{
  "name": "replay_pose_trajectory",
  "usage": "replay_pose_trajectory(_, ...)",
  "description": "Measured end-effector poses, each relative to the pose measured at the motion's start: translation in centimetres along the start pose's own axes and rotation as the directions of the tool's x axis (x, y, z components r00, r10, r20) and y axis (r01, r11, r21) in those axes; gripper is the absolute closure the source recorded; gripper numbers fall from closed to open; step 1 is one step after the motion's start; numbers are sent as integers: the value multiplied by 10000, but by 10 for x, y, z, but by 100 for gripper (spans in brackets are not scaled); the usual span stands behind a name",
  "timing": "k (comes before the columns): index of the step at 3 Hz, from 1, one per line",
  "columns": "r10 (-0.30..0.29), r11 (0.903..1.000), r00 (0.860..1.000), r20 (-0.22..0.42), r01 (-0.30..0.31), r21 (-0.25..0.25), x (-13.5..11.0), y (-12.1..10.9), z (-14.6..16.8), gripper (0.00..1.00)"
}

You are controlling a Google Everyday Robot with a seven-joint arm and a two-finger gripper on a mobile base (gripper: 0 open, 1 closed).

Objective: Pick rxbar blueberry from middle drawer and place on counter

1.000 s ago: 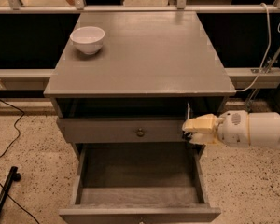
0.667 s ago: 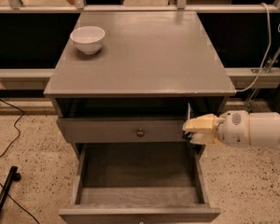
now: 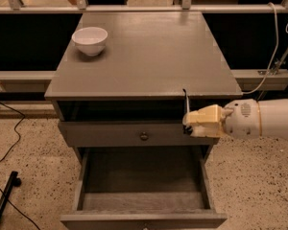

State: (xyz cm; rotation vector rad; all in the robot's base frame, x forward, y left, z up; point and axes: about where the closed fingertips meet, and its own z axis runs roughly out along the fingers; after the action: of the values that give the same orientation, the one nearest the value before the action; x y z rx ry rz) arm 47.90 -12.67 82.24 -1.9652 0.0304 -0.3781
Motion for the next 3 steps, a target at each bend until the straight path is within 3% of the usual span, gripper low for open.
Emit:
replay_pose_trajectory(1,-826,9949,9955,464,797,612,-2,-40,-10,100)
replay_pose_trajectory(2,-1271,9919,9901,592,1266,119,27,-63,-12,100)
replay_pose_trajectory(3,-1469,9820,9865,722,1542,-1093,77,-69,-1,100)
